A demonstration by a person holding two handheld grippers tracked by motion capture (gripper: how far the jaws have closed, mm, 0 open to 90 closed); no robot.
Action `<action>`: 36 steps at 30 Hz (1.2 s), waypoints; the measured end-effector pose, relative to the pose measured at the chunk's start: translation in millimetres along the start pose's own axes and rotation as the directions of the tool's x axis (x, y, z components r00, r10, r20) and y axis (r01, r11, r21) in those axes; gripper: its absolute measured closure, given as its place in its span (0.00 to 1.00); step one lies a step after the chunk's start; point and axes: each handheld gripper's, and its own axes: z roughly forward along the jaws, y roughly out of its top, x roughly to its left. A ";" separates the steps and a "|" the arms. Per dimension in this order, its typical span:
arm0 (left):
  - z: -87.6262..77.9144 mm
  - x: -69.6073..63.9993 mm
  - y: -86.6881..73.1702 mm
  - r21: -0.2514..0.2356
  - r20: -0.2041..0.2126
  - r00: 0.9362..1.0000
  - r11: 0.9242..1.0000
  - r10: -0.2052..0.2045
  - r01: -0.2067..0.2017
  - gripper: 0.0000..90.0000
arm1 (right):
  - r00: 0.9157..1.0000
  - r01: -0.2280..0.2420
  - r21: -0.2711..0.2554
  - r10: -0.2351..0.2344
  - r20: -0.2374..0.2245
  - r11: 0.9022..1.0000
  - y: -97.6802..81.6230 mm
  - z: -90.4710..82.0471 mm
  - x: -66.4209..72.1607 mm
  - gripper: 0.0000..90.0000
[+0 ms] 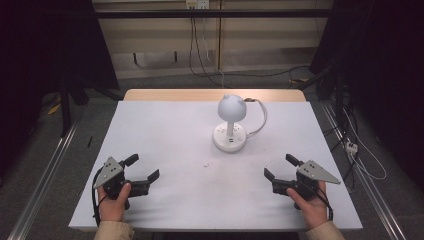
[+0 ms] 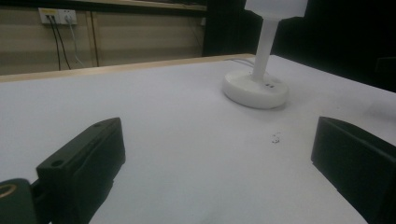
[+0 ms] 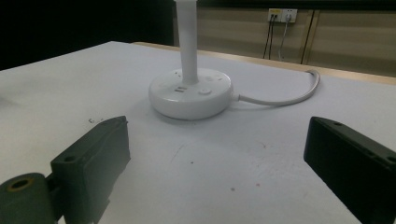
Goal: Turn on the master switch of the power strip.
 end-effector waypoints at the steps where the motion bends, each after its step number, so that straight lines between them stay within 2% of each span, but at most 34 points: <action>1: 0.0 0.0 0.0 0.000 0.000 1.000 1.000 0.000 0.000 0.03 | 1.000 0.003 0.002 -0.003 0.000 1.000 0.9 1.3 -0.4 0.07; 6: 0.8 -0.7 -0.4 0.012 0.016 1.000 1.000 -0.002 0.002 0.03 | 1.000 0.027 0.008 -0.027 0.004 1.000 5.1 6.7 -0.5 0.07; 10: 0.9 -0.9 0.4 0.005 0.017 1.000 1.000 0.000 0.000 0.03 | 1.000 0.027 0.010 -0.027 0.000 1.000 7.7 9.9 -1.8 0.07; 12: 1.1 -1.7 0.7 0.003 0.017 1.000 1.000 -0.004 0.003 0.03 | 1.000 0.010 0.012 -0.011 0.006 1.000 10.6 14.1 -5.0 0.07; 21: 3.4 -3.2 0.9 -0.002 0.032 0.999 1.000 -0.013 0.013 0.03 | 1.000 0.014 0.039 -0.015 0.014 0.999 15.2 28.0 -8.7 0.09; 36: 2.8 -2.6 1.5 -0.010 0.040 0.999 1.000 -0.017 0.018 0.03 | 1.000 0.016 0.065 -0.018 0.021 0.998 23.7 52.6 -3.8 0.11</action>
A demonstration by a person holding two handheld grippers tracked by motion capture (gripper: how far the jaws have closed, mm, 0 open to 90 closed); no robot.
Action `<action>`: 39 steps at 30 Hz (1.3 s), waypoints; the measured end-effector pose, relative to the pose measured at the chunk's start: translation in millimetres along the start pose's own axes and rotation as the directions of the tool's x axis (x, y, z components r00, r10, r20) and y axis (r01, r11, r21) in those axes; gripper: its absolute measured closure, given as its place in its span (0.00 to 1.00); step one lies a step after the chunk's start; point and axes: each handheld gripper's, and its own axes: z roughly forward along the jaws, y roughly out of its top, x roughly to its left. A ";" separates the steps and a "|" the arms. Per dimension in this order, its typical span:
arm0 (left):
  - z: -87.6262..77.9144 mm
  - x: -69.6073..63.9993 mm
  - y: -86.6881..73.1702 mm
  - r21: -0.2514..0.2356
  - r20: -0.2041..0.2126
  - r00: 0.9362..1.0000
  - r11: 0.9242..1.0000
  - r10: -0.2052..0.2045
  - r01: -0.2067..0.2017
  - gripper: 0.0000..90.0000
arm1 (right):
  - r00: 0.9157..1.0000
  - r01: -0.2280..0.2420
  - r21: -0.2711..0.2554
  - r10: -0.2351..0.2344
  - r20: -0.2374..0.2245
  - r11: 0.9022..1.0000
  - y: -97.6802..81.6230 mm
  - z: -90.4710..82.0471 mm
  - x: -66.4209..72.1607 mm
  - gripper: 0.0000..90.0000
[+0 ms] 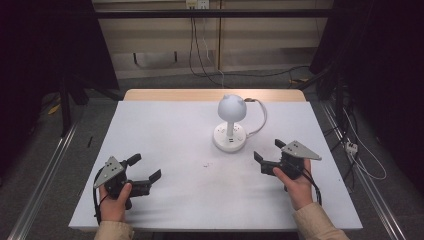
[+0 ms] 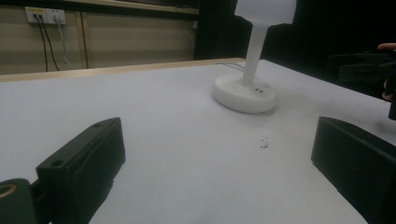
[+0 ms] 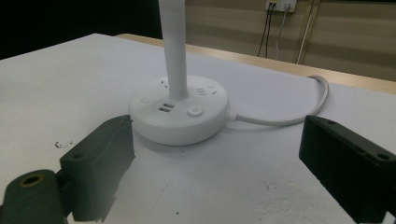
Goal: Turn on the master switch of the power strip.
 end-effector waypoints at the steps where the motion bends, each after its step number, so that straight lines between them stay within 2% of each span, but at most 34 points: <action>1: -0.1 0.2 0.1 -0.001 -0.001 1.000 1.000 0.001 -0.001 0.03 | 1.000 0.000 0.000 0.000 0.000 1.000 0.0 0.0 0.0 0.11; 14: -0.9 0.5 1.2 -0.006 -0.001 1.000 1.000 0.000 0.000 0.03 | 1.000 0.001 0.015 -0.001 0.011 1.000 14.8 18.0 0.3 0.12; 25: 0.1 -0.3 3.0 -0.009 0.003 1.000 1.000 0.001 -0.001 0.03 | 1.000 0.019 0.039 -0.019 0.007 0.999 20.1 32.0 4.8 0.13; 39: 1.7 -1.1 2.7 -0.008 0.011 1.000 1.000 0.002 -0.002 0.03 | 1.000 0.012 0.065 -0.013 0.015 0.998 20.5 45.2 3.2 0.15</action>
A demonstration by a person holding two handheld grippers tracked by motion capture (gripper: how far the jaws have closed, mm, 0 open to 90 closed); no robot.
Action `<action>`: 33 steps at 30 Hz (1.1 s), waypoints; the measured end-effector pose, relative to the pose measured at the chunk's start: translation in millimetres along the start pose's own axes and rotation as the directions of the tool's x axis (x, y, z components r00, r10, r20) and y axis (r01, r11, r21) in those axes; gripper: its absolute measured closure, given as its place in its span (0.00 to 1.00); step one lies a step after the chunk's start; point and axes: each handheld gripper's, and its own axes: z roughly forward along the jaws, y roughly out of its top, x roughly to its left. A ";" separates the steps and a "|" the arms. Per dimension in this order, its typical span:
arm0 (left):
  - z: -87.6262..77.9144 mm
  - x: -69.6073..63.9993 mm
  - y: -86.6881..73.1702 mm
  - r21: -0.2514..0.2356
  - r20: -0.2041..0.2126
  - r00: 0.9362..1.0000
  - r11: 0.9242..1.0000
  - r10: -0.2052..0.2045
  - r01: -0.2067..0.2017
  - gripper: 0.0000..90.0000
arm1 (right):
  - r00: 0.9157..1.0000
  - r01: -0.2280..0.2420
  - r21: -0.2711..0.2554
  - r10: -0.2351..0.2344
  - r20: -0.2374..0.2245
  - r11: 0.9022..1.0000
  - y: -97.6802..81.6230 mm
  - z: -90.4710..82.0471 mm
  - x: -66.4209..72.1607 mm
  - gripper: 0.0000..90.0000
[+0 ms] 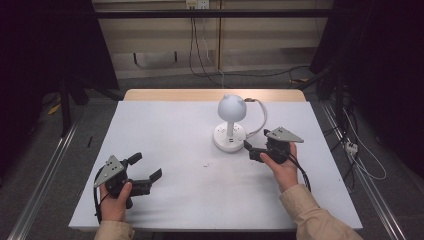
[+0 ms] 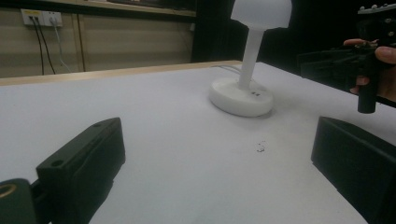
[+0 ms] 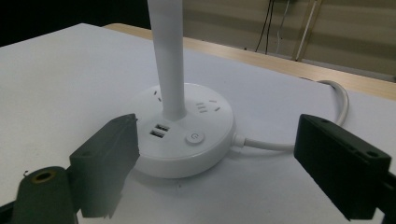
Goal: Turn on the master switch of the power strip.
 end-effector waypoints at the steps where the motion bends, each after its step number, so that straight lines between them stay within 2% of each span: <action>1: -0.1 0.1 0.1 -0.001 0.000 1.000 1.000 -0.001 0.001 0.03 | 1.000 0.004 0.002 -0.004 0.002 1.000 0.0 0.8 -0.4 0.16; 7: -0.4 0.7 0.5 -0.005 -0.001 1.000 1.000 -0.001 0.001 0.03 | 1.000 0.004 0.014 -0.004 0.004 1.000 -1.1 5.2 -1.4 0.18; 11: -0.2 0.9 0.4 -0.005 -0.002 1.000 1.000 -0.002 0.002 0.03 | 1.000 0.023 0.024 -0.023 0.016 0.999 -0.6 9.3 -0.5 0.22; 18: 0.4 0.4 0.5 -0.005 0.000 1.000 1.000 -0.001 0.001 0.03 | 0.999 0.042 0.040 -0.042 0.007 0.998 0.3 14.8 0.8 0.31; 20: 0.6 0.5 0.4 -0.003 0.000 1.000 1.000 -0.002 0.002 0.03 | 0.999 0.042 0.043 -0.042 0.003 0.998 0.5 17.4 0.7 0.38; 26: 0.3 0.7 1.0 -0.007 0.001 1.000 1.000 0.000 0.000 0.03 | 1.000 0.030 0.049 -0.029 -0.011 0.998 0.8 20.5 -1.1 0.49; 33: 0.6 0.5 1.1 -0.005 0.002 1.000 1.000 0.002 -0.002 0.03 | 0.999 0.024 0.051 -0.023 -0.022 0.998 2.7 22.0 -1.0 0.54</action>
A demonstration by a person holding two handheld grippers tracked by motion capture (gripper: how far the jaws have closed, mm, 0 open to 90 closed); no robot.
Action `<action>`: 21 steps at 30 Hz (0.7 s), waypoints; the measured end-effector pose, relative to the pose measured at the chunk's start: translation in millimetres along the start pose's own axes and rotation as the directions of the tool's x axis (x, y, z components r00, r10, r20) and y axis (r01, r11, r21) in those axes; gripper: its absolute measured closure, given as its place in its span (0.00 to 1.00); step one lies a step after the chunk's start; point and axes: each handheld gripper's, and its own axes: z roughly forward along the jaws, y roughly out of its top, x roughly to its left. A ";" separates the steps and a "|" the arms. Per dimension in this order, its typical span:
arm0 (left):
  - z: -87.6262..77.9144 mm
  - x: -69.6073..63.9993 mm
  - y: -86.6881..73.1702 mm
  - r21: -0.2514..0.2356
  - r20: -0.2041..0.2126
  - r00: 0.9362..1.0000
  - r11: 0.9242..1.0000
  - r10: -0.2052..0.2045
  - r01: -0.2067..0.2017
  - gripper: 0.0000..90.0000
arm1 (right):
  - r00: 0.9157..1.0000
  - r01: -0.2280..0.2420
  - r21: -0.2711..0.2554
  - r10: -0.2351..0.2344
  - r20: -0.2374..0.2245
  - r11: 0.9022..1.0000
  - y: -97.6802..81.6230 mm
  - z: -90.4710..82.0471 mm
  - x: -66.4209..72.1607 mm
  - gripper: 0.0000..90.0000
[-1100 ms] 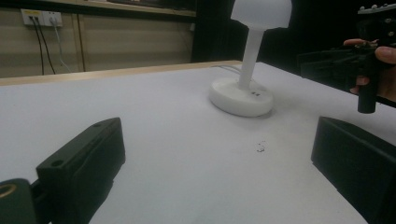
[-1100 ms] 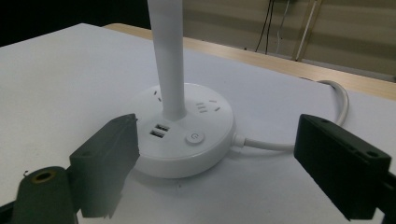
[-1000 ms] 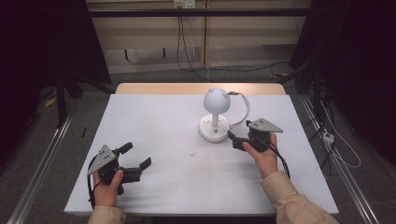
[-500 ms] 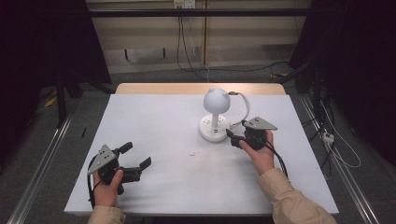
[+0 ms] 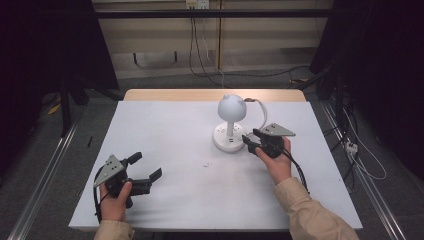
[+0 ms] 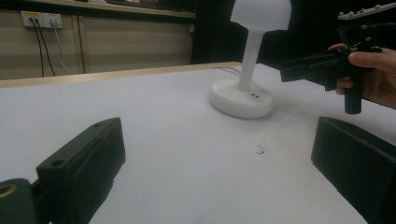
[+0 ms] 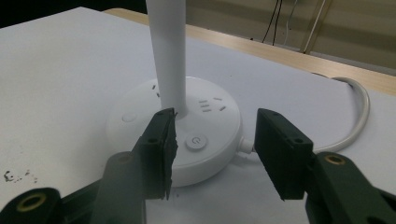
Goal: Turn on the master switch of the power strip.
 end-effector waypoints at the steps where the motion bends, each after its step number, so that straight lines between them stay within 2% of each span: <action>1: 0.0 -0.1 0.1 0.001 -0.002 1.000 1.000 0.000 0.000 0.03 | 1.000 0.000 0.000 0.000 0.001 1.000 0.1 0.5 -0.1 0.54; 12: 1.0 -1.2 0.1 0.002 0.005 1.000 1.000 0.003 -0.003 0.03 | 0.999 -0.022 0.010 0.022 -0.023 1.000 1.3 5.5 -2.0 0.69; 21: 0.6 -0.8 0.5 -0.002 0.001 1.000 1.000 -0.004 0.004 0.03 | 0.999 -0.002 0.015 0.003 -0.043 1.000 2.7 8.1 -2.0 0.79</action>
